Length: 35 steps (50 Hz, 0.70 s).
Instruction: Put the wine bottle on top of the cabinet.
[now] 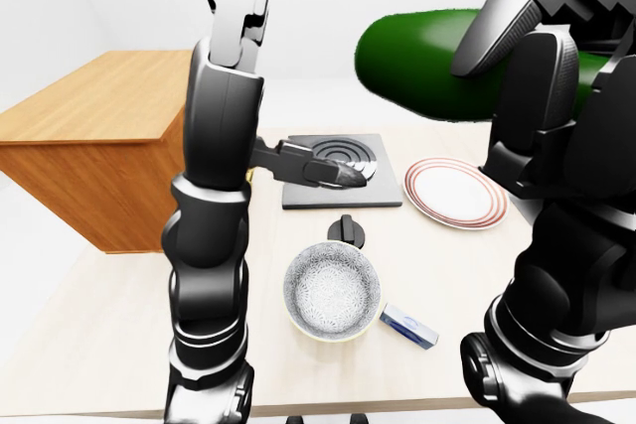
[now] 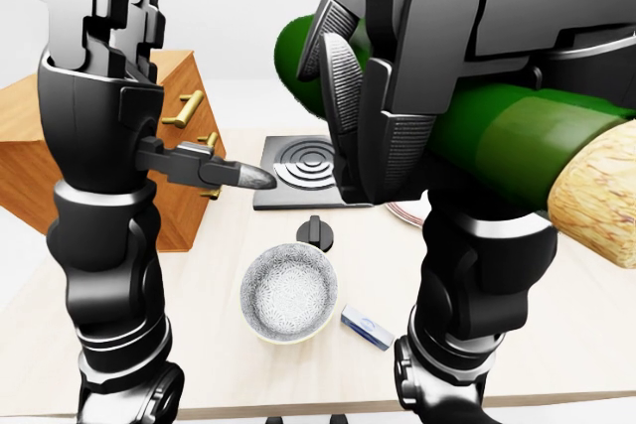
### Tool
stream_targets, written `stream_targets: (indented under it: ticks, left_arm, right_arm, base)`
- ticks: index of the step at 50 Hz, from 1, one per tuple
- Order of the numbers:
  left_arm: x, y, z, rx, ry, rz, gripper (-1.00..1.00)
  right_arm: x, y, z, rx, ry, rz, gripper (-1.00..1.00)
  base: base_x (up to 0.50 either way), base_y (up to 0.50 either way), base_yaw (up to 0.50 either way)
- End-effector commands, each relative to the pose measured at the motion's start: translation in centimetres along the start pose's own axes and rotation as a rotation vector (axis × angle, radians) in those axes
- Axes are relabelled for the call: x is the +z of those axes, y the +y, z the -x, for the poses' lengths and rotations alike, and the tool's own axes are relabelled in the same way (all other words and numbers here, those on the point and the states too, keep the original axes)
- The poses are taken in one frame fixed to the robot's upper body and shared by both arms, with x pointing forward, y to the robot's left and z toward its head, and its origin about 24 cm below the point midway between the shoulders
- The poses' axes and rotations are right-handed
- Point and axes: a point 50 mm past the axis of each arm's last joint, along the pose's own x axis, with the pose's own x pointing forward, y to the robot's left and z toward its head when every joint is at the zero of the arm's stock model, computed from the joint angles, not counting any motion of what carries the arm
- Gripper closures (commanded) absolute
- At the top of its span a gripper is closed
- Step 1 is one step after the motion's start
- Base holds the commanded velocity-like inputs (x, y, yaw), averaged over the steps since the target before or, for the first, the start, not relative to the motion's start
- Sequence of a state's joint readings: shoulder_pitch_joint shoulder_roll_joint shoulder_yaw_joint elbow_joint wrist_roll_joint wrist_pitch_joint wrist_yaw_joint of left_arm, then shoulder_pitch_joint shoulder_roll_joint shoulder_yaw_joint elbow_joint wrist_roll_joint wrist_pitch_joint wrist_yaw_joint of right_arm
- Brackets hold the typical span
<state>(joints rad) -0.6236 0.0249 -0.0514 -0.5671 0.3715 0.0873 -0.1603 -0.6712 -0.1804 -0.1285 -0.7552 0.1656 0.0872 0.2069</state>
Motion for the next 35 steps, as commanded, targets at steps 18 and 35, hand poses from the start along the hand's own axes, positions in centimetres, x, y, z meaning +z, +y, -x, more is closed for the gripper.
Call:
stream_targets:
  ticks: [18, 35]
  left_arm:
    - [1.5, -3.1, -1.1, -0.063, -0.041, 0.025, -1.0]
    - [4.5, -3.7, -1.1, -0.092, -0.131, -0.031, -1.0]
  right_arm:
    - [0.4, -0.5, 0.3, -0.119, -0.025, -0.113, 1.0]
    - [-1.2, -0.4, 0.7, -0.114, 0.058, -0.116, 1.0]
  base:
    - [0.0, 0.0, 0.0]
    - [0.0, 0.0, 0.0]
